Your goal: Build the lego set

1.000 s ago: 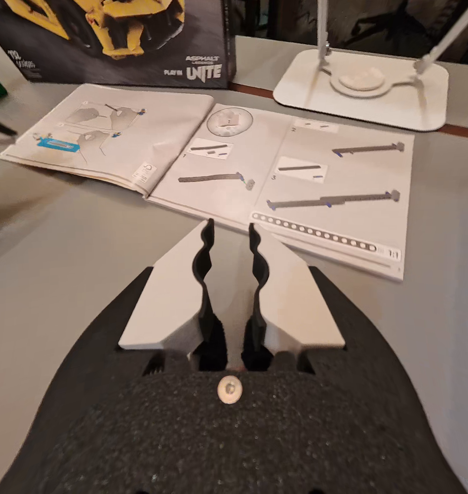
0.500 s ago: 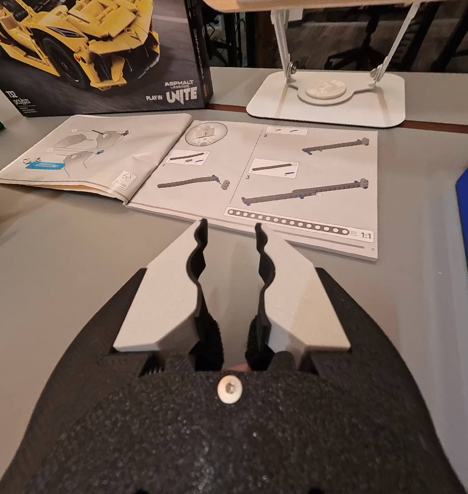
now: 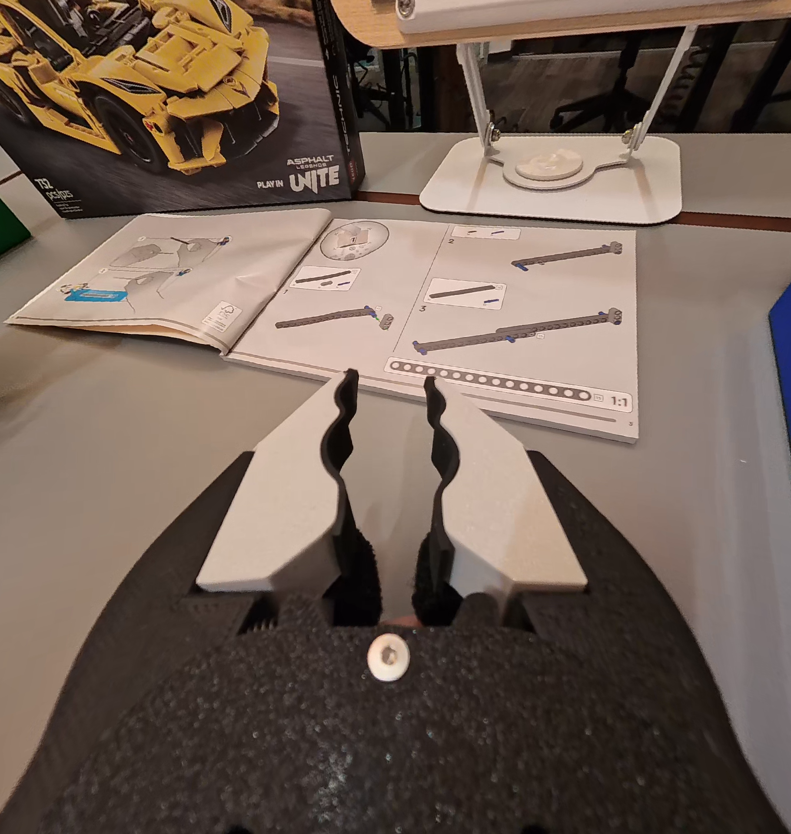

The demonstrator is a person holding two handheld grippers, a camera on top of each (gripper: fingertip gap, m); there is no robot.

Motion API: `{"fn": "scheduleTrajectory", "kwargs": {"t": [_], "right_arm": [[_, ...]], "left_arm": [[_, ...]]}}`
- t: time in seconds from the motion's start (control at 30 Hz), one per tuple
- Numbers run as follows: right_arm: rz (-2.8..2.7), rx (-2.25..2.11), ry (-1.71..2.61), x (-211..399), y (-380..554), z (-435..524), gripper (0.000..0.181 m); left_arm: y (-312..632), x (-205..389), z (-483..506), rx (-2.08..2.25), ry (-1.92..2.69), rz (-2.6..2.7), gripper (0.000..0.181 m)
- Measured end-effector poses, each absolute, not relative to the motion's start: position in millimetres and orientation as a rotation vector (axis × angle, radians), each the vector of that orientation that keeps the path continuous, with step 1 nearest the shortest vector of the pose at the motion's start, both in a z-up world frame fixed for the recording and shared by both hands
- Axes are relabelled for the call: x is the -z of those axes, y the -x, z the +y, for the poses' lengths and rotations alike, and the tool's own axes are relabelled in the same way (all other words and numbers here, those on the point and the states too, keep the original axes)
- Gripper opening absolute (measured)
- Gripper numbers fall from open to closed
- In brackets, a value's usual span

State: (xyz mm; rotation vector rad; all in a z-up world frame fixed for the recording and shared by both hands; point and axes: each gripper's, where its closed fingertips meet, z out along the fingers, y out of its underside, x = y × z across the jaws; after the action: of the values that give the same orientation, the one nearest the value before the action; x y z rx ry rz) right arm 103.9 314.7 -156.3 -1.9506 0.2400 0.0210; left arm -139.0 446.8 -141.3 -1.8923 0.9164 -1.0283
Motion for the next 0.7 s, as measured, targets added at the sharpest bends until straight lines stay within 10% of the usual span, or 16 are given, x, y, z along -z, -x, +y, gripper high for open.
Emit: {"fn": "scheduleTrajectory", "kwargs": {"t": [0.43, 0.7], "right_arm": [[0.146, 0.036, 1.984, 158.7, -88.9, 319.1, 0.029], [0.048, 0.140, 2.054, 174.4, -82.1, 322.1, 0.030]], "left_arm": [[457.4, 75.1, 506.8, 1.316, 1.862, -0.133, 0.050], [495.3, 111.2, 548.3, 1.502, 1.829, -0.607, 0.048]]}}
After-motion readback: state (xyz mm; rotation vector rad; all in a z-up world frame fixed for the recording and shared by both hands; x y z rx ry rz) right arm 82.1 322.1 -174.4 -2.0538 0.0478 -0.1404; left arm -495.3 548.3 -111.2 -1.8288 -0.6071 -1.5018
